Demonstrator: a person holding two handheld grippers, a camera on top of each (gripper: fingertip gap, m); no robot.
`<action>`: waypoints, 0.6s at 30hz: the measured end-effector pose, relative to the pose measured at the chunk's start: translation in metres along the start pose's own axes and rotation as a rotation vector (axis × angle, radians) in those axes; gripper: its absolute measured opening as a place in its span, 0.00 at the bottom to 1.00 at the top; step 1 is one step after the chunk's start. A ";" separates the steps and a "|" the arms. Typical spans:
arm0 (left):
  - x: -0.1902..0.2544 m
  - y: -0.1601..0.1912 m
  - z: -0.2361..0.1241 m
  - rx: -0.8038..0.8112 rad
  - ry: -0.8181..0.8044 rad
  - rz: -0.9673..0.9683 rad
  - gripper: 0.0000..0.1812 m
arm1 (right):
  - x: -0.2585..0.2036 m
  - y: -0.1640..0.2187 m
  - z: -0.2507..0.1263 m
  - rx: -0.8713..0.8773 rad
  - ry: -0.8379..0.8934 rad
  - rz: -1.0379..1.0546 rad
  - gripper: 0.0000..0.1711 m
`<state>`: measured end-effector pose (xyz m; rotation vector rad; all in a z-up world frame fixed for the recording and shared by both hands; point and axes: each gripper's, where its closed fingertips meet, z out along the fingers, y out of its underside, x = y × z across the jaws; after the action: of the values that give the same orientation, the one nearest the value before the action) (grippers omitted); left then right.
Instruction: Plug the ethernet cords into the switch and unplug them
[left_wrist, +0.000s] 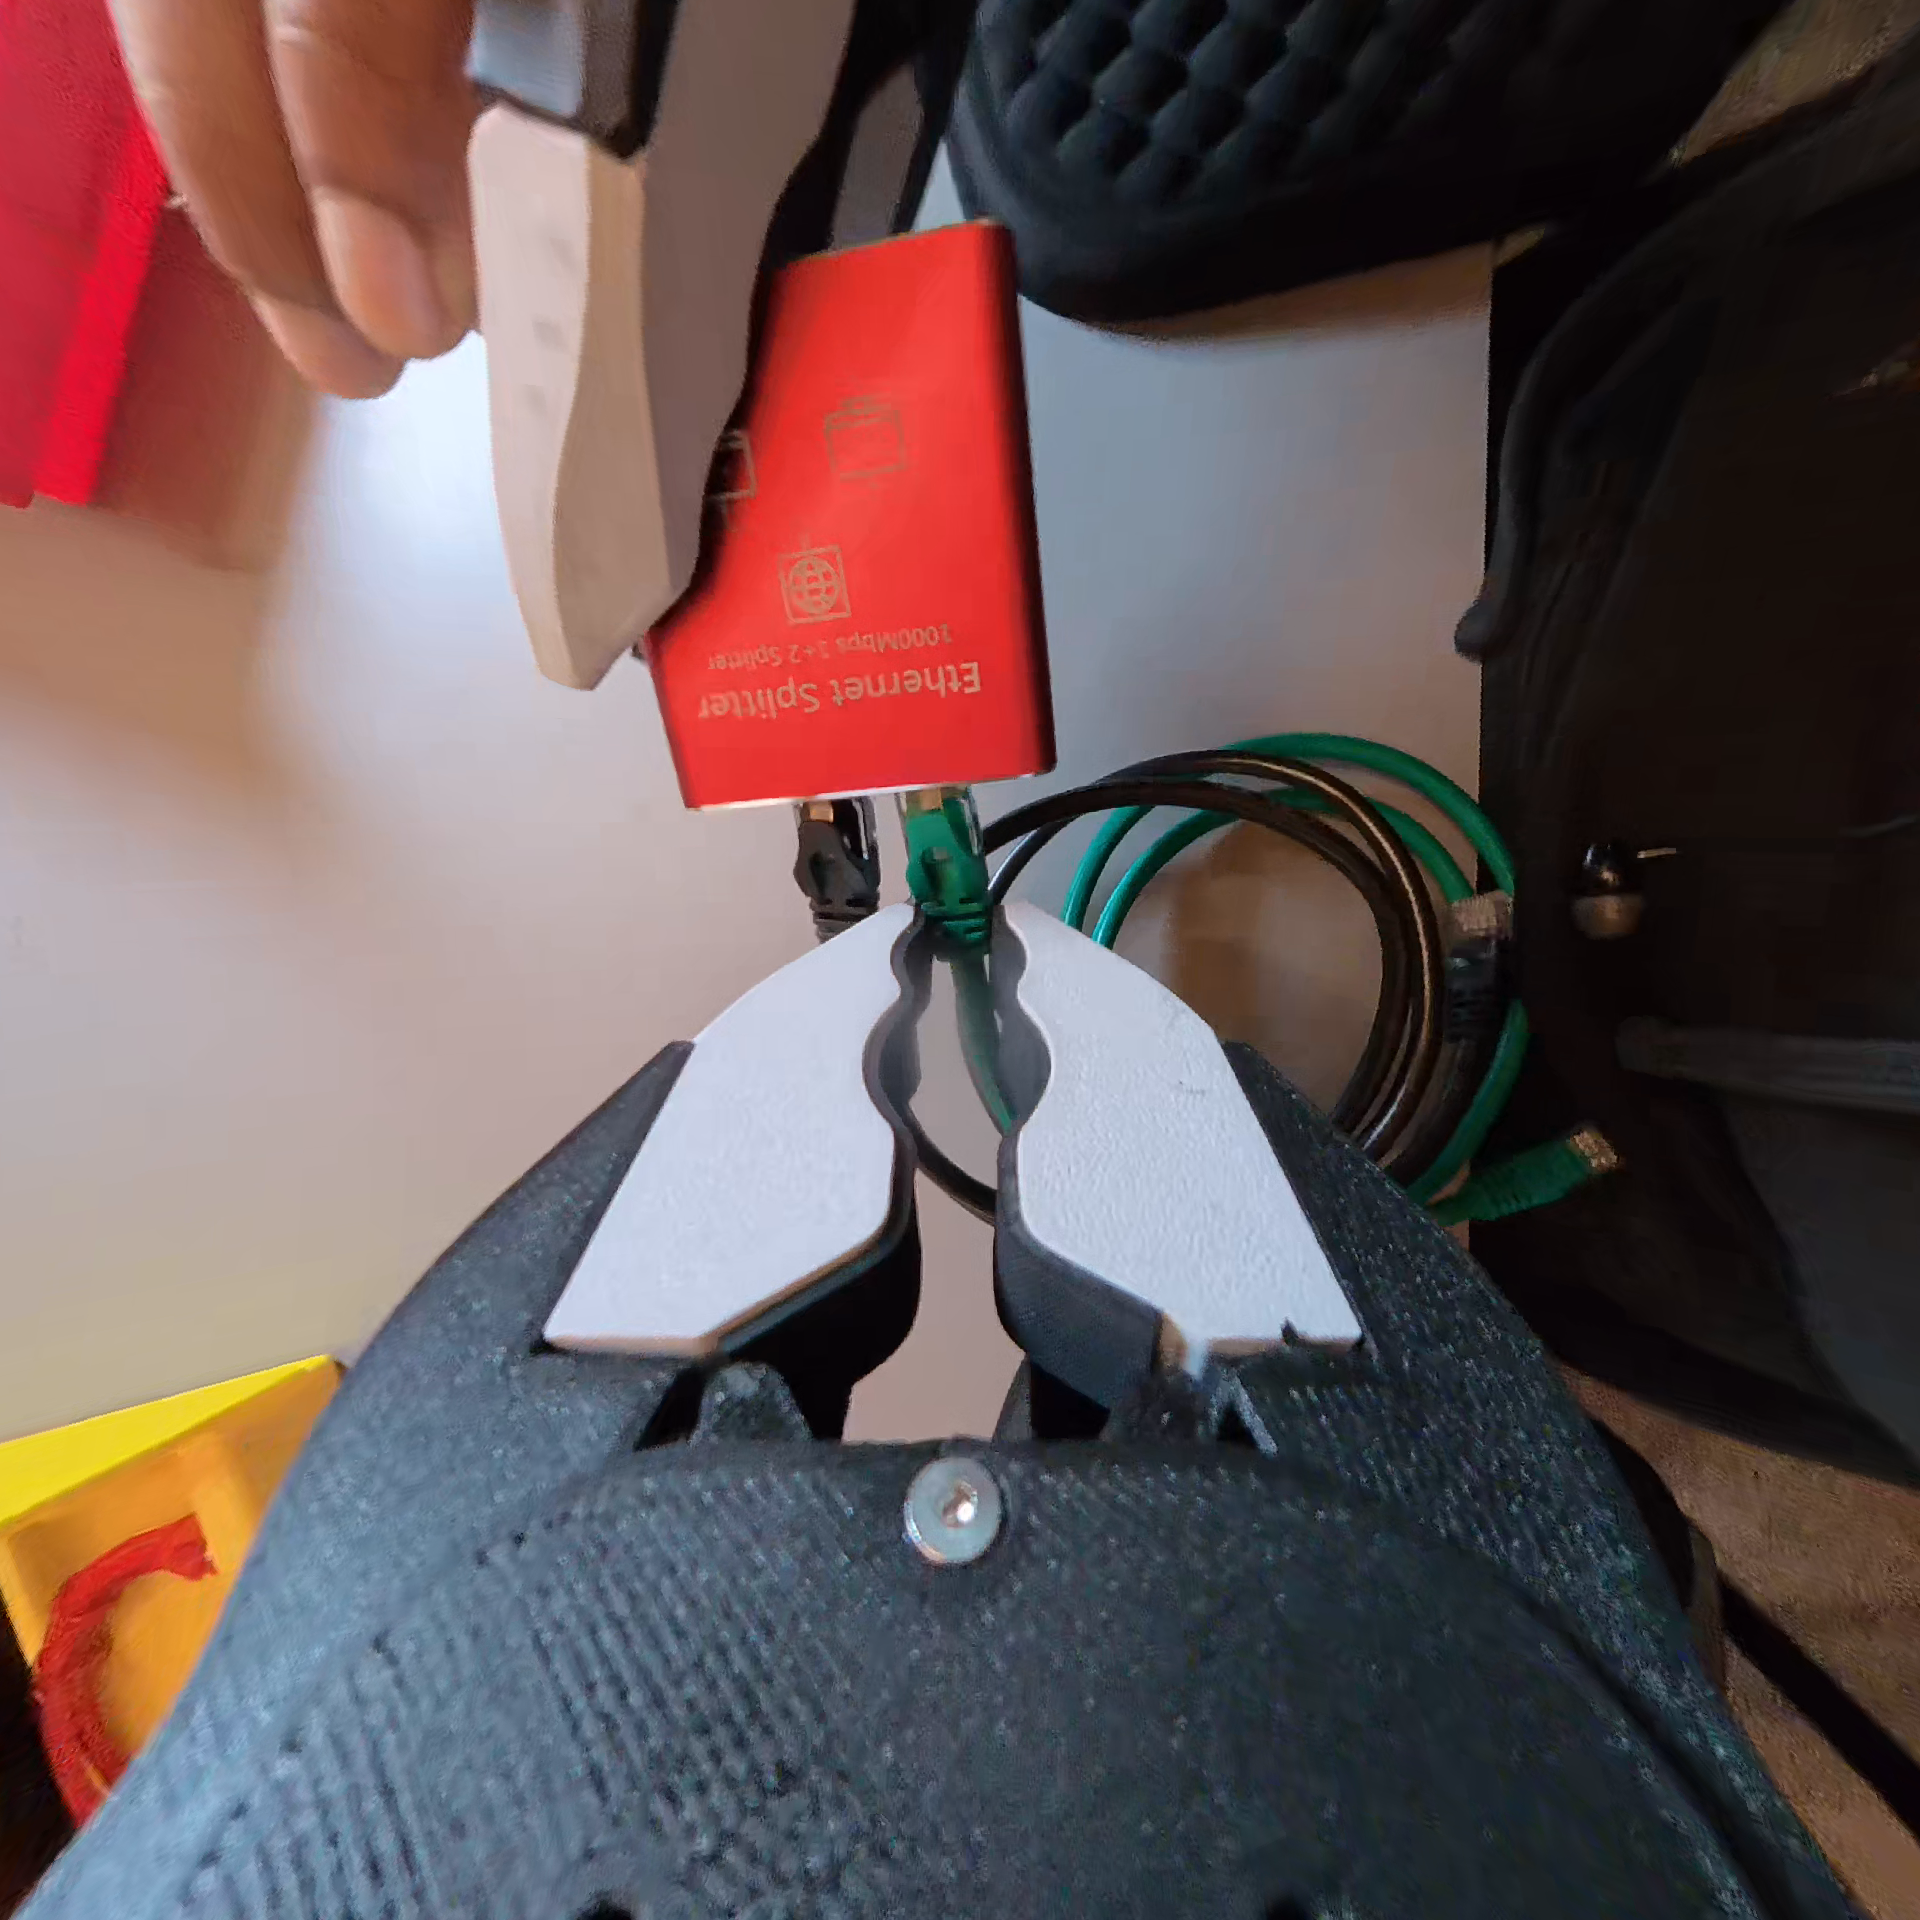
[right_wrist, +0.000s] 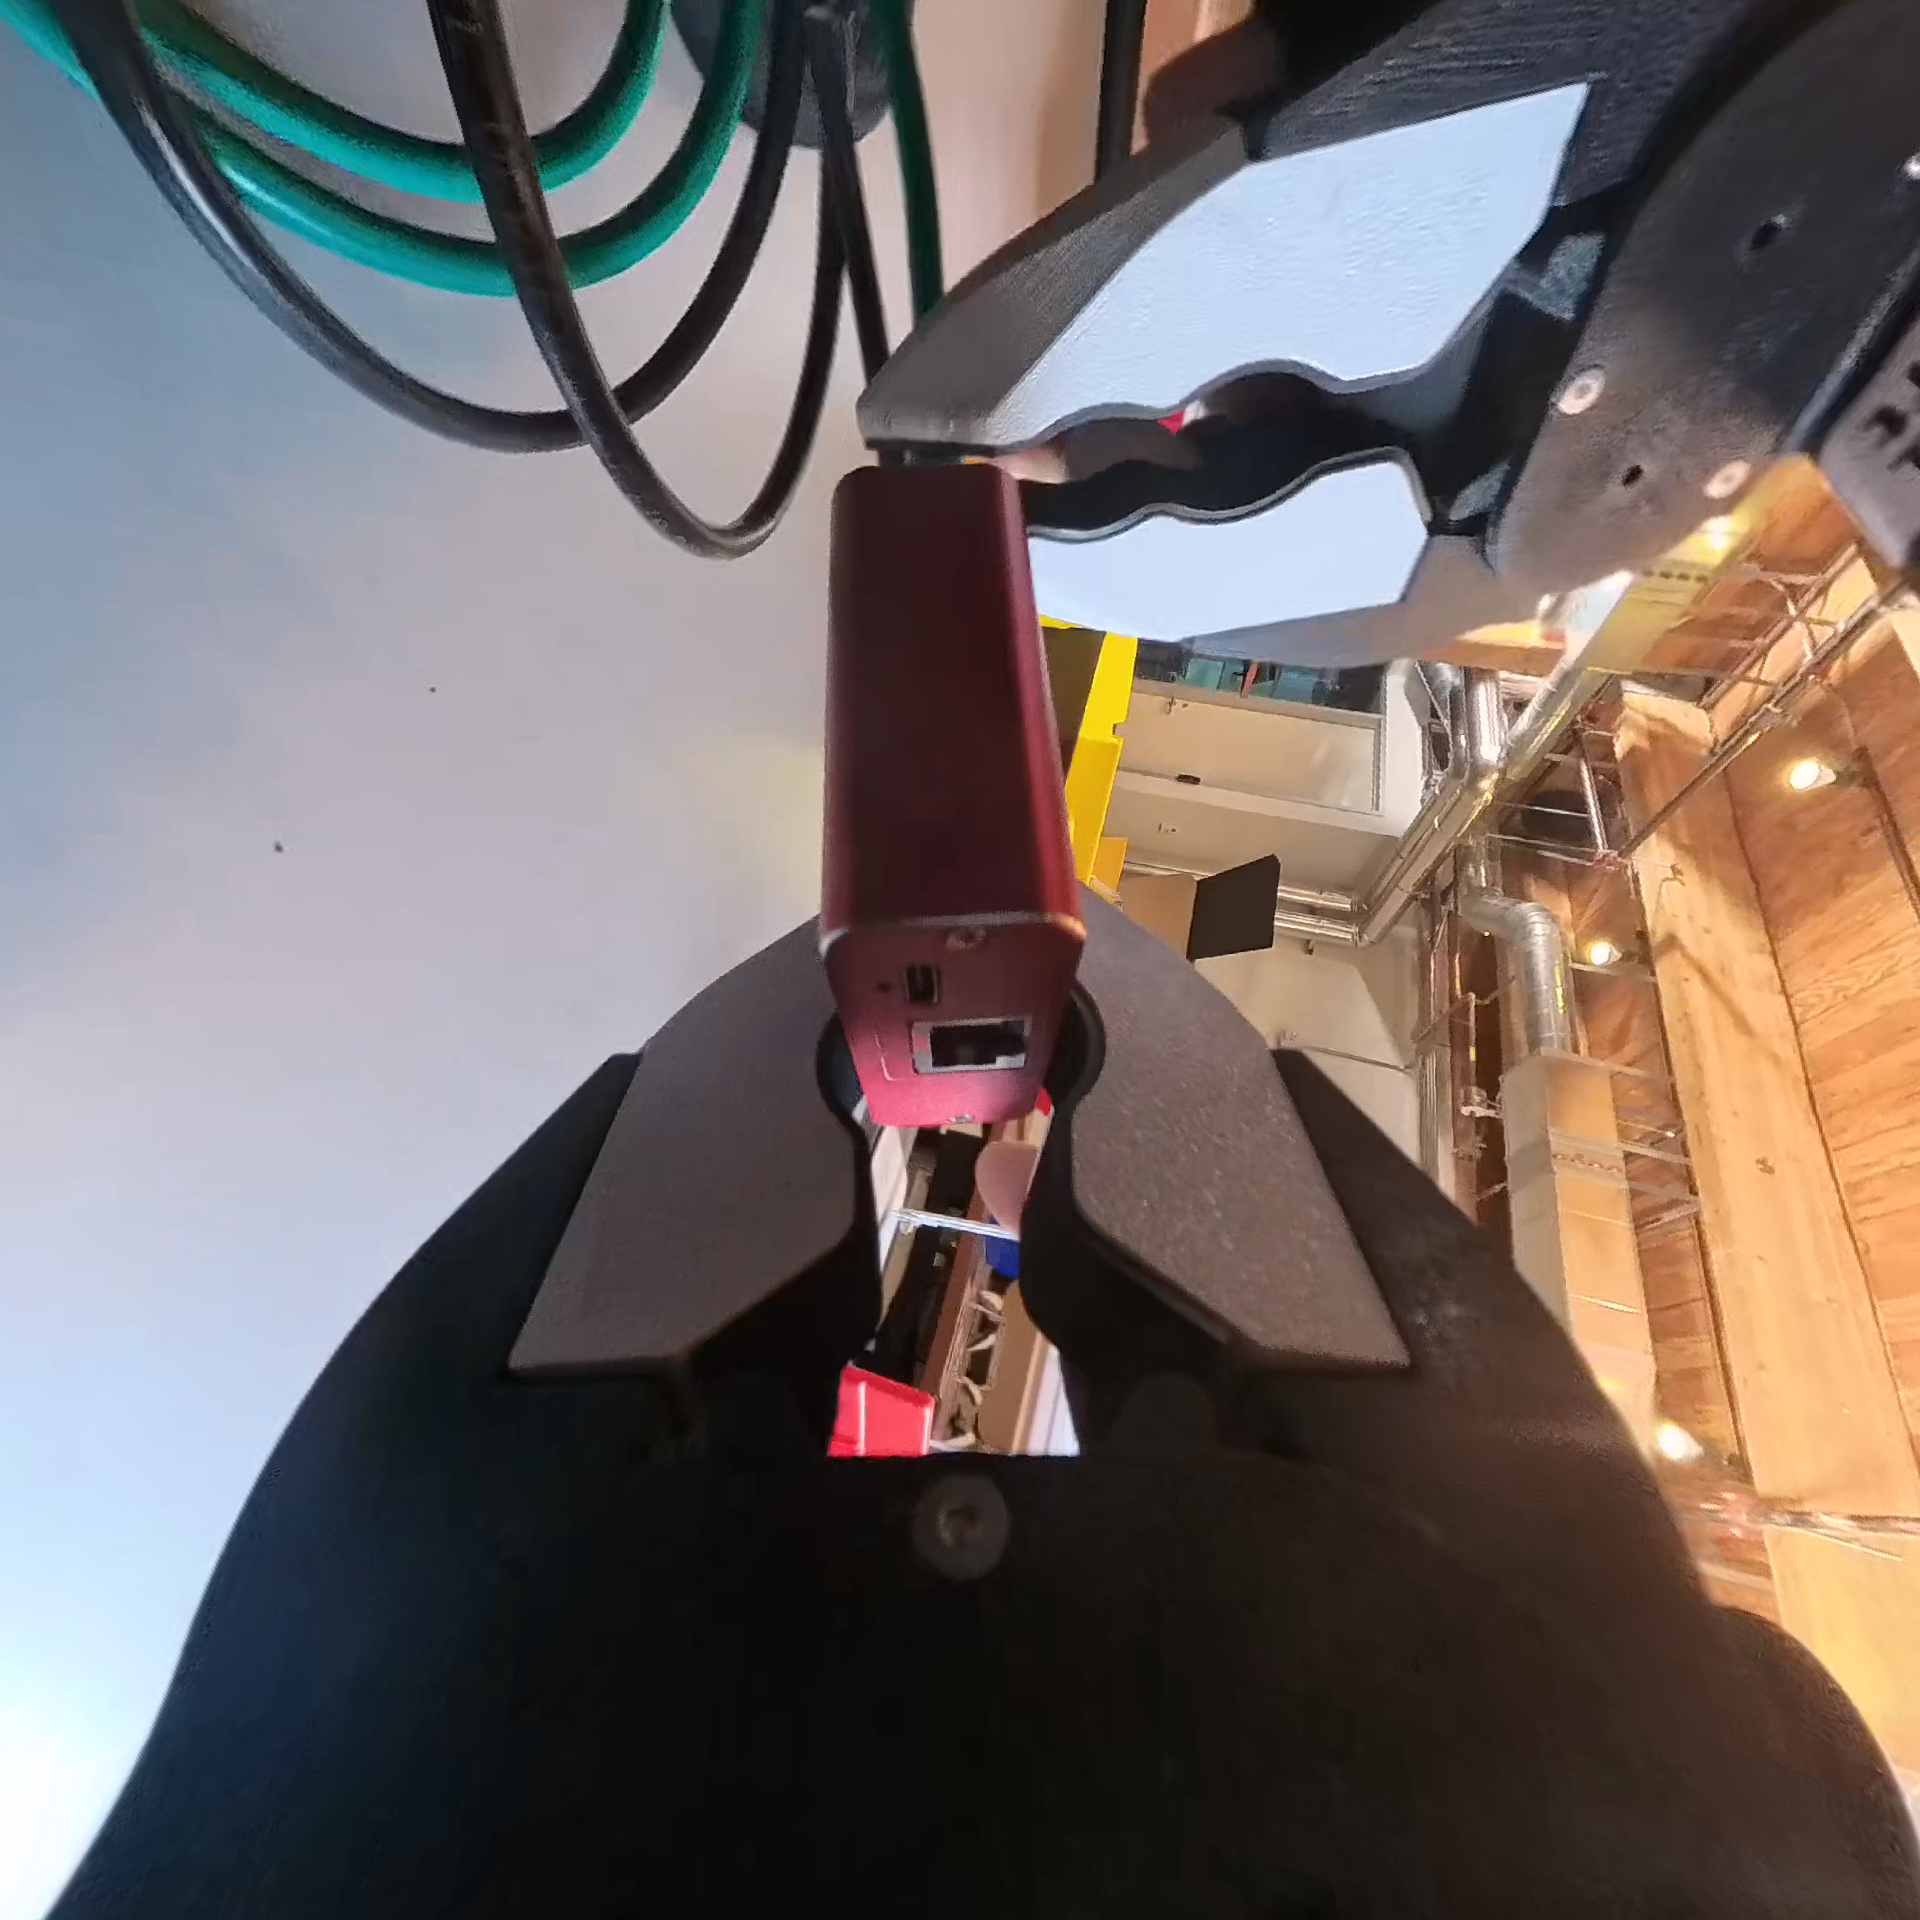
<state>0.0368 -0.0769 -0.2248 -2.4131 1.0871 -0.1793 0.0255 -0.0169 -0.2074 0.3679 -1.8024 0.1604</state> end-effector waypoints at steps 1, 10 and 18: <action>-0.001 0.001 0.000 0.018 -0.013 -0.011 0.05 | 0.000 0.000 -0.001 -0.006 0.006 -0.002 0.17; -0.008 0.014 -0.006 0.022 -0.211 -0.006 0.12 | 0.001 0.001 0.000 -0.037 0.076 0.069 0.17; -0.008 0.027 -0.004 -0.007 -0.215 -0.010 0.04 | 0.004 0.002 -0.003 -0.045 0.102 0.089 0.17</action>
<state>0.0123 -0.0873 -0.2337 -2.3793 0.9786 0.0799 0.0264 -0.0148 -0.2029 0.2431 -1.7194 0.1969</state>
